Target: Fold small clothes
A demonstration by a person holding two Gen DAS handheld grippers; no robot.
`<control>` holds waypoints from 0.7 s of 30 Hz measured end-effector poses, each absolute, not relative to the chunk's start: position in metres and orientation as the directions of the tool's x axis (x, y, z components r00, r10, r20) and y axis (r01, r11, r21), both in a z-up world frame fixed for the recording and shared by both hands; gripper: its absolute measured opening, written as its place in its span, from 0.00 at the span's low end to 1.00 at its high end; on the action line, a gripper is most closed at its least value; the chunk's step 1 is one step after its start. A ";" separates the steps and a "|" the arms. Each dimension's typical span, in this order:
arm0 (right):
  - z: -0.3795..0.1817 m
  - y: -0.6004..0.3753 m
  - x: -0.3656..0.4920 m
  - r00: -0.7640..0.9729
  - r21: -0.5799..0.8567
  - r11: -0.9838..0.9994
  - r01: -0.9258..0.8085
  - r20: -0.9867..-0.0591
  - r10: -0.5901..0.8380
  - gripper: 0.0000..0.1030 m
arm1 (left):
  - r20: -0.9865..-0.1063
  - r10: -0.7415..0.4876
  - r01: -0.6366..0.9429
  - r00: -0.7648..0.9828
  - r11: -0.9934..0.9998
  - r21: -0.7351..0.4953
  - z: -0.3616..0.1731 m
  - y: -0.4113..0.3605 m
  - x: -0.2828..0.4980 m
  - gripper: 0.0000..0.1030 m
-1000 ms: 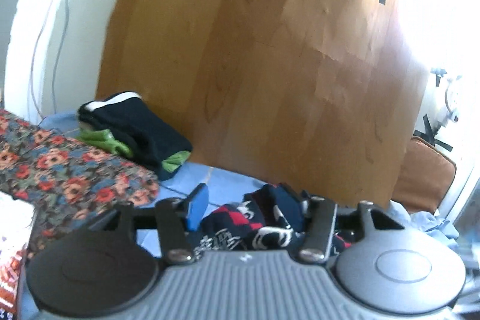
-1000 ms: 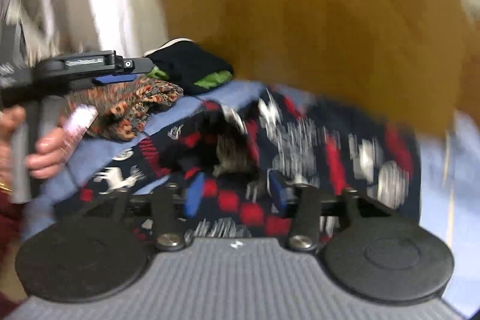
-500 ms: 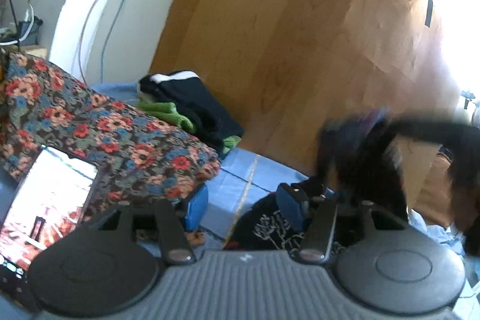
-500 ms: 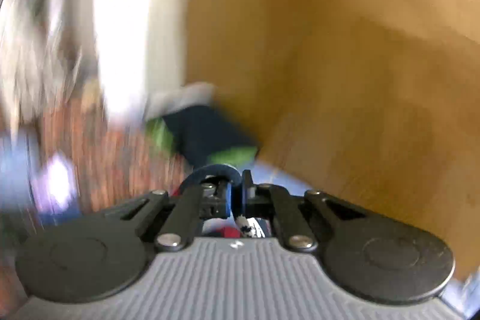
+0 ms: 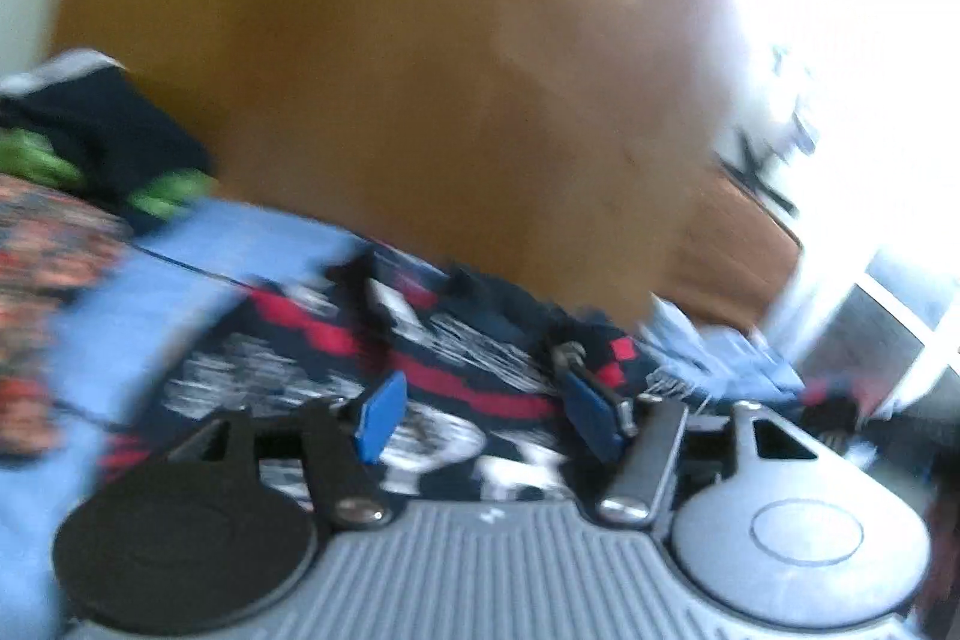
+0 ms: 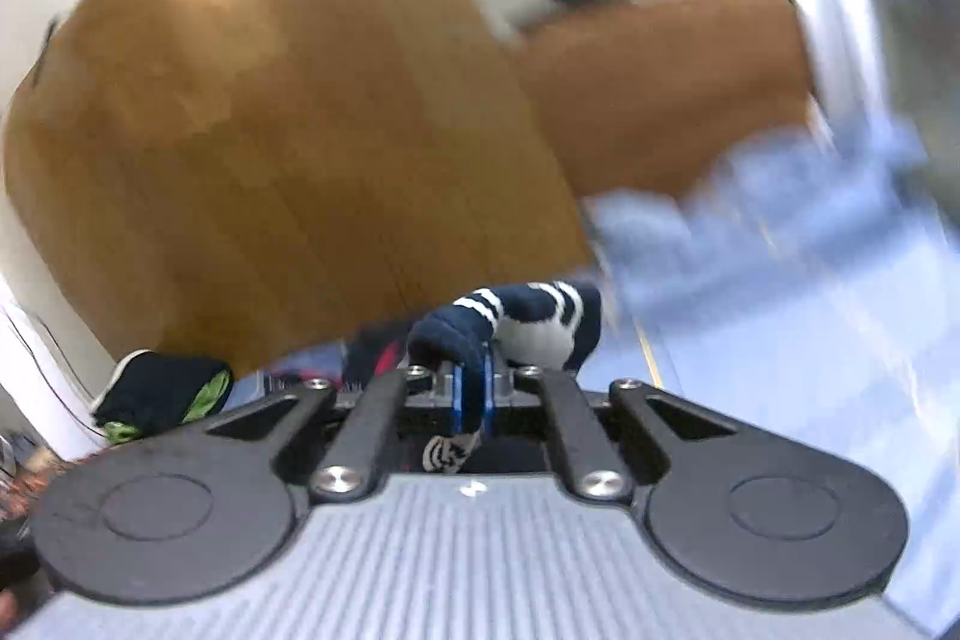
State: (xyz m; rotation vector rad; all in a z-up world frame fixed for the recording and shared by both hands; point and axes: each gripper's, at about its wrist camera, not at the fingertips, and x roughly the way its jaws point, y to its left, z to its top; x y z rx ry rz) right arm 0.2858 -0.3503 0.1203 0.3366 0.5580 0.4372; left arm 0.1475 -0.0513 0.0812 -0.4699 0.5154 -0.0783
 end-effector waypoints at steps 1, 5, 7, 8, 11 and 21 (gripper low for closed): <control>0.105 -0.363 0.274 0.740 0.461 0.842 -0.280 -0.455 0.495 0.10 | -0.481 -0.222 -0.028 0.848 0.888 -0.459 0.079 -0.063 0.162 0.59; 0.057 -0.376 0.237 0.589 0.550 0.782 -0.292 -0.541 0.600 0.26 | -0.550 -0.295 0.026 0.781 0.896 -0.444 0.068 -0.102 0.209 0.60; 0.048 -0.379 0.225 0.553 0.554 0.768 -0.322 -0.548 0.628 0.38 | -0.577 -0.324 0.044 0.750 0.894 -0.445 0.061 -0.117 0.228 0.60; 0.050 -0.383 0.221 0.537 0.540 0.757 -0.368 -0.542 0.647 0.39 | -0.596 -0.334 0.041 0.730 0.892 -0.449 0.056 -0.124 0.239 0.60; 0.067 -0.395 0.208 0.606 0.423 0.777 -0.466 -0.487 0.629 0.41 | -0.640 -0.338 0.004 0.690 0.886 -0.464 0.040 -0.133 0.254 0.60; 0.087 -0.360 0.241 0.658 0.216 0.793 -0.569 -0.459 0.597 0.19 | -0.668 -0.289 -0.056 0.686 0.894 -0.444 0.030 -0.148 0.265 0.29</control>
